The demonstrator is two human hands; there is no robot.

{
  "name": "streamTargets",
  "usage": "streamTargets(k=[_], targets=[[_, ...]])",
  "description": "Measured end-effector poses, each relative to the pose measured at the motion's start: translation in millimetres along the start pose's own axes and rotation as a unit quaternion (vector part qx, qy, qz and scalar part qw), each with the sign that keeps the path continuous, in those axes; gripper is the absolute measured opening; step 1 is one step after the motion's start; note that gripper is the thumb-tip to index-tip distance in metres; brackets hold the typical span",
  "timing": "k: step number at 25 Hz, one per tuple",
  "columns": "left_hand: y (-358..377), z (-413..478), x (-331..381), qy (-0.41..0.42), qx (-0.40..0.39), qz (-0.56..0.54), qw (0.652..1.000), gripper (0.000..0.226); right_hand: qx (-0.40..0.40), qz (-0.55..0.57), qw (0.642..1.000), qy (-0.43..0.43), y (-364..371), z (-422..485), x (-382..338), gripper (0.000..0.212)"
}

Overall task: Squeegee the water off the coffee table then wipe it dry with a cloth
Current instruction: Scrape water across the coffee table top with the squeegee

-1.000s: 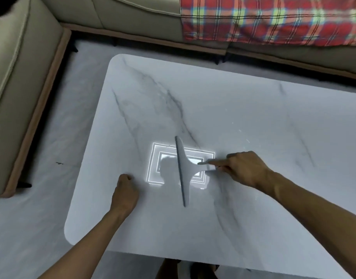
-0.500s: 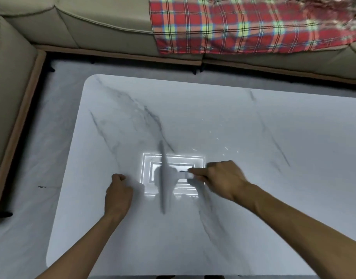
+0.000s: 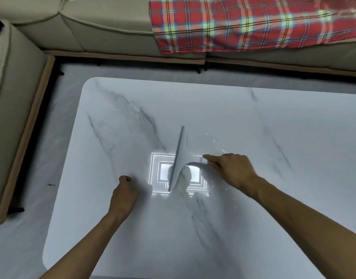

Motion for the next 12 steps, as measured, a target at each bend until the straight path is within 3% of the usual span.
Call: streamTargets(k=[6, 9, 12], targets=[[57.1, -9.0, 84.8, 0.025, -0.055, 0.002, 0.998, 0.033, 0.034, 0.011, 0.990, 0.134, -7.6, -76.4, 138.6, 0.037], [74.0, -7.8, 114.8, 0.044, -0.014, -0.008, 0.999, 0.016, 0.044, 0.021, 0.992, 0.118, -23.3, -76.3, 148.5, 0.037], [73.8, -1.3, 129.7, 0.055, 0.019, -0.023, 0.998, 0.017, 0.045, 0.043, 0.998, 0.032, -45.9, -32.7, 116.5, 0.037]])
Point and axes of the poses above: each hand's wrist, its own z-axis towards the middle knuckle, its own y-axis out of the palm, x = y × z, the point moved 3 cm from there along z, towards the middle knuckle, and after that the axes turned 15 degrees about -x, right-handed, at the moved point
